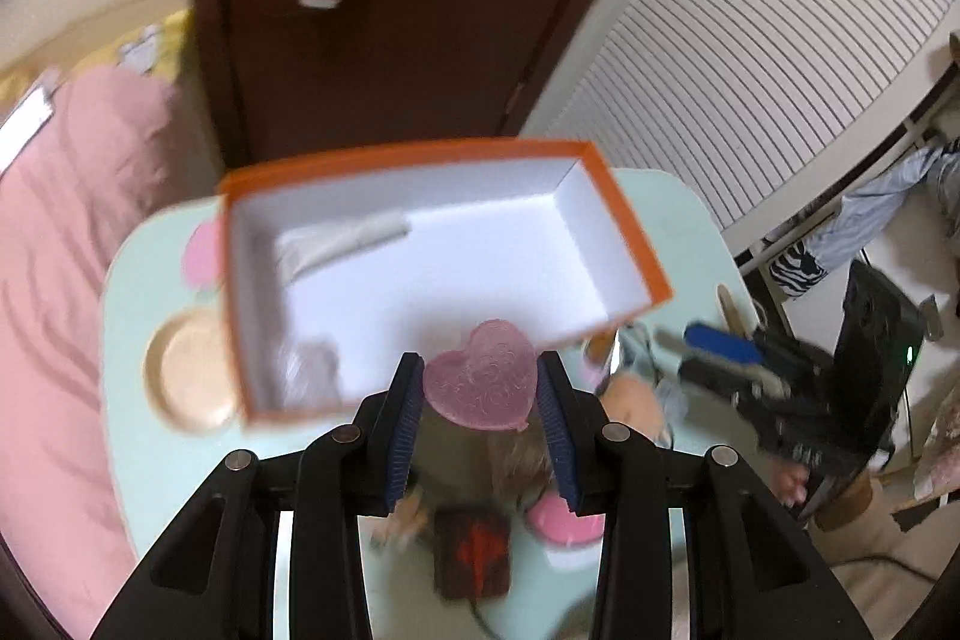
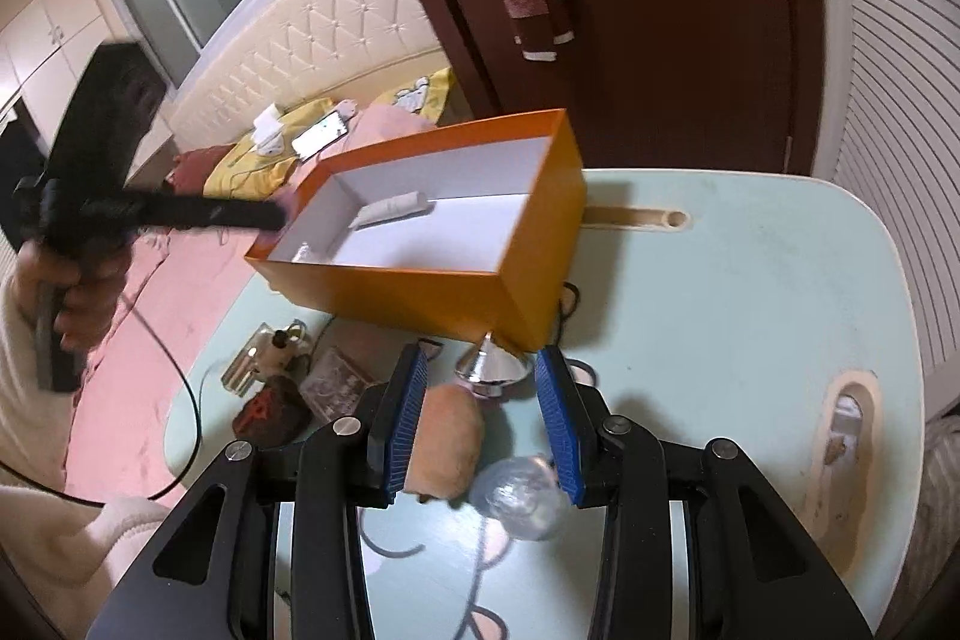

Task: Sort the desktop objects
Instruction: 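Set the clear heart on the table with right tool while left grasps pink heart, then lift the pink heart out and place it on the table with the left tool, then grasp the white tube in the box and lift it out with the right tool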

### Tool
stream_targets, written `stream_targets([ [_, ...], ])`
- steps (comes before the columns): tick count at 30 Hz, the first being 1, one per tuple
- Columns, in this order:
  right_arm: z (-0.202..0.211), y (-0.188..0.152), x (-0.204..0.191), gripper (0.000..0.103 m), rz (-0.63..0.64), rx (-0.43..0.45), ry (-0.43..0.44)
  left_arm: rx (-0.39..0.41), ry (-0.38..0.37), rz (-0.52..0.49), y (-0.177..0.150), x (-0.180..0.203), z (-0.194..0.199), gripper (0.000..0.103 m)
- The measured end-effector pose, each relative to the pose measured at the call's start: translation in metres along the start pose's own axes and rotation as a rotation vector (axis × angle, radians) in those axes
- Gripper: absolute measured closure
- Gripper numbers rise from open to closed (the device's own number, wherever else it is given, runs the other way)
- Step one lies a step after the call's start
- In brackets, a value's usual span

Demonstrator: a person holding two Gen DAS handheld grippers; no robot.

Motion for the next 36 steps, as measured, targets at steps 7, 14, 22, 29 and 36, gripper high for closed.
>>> stream_targets([
  [7, -0.009, 0.002, -0.026, 0.063, 0.050, -0.023, -0.001, -0.023, 0.050, 0.077, -0.077, -0.030, -0.001, 0.067],
  [14, -0.008, 0.016, -0.052, 0.064, 0.133, -0.028, 0.011, -0.036, 0.074, 0.108, -0.111, -0.035, -0.020, 0.067],
  [22, -0.050, 0.083, -0.099, 0.064, 0.387, -0.172, 0.063, 0.044, 0.117, 0.028, -0.098, -0.023, -0.033, 0.067],
  [29, -0.143, 0.128, -0.124, 0.064, 0.603, -0.406, 0.041, 0.148, 0.070, 0.060, -0.097, -0.034, -0.013, 0.047],
  [36, -0.212, 0.123, -0.149, 0.064, 0.815, -0.494, -0.070, 0.220, 0.062, 0.119, -0.099, -0.053, 0.016, 0.047],
])
Point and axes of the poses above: each gripper's, at about its wrist camera, not at the fingertips, and z roughly against the way its jaws point, x to its right, y to its top, the point moved 2 cm from there along -z, roughly the way its jaws point, and after that the axes turned 1 degree about -x, right-handed, at the moved point
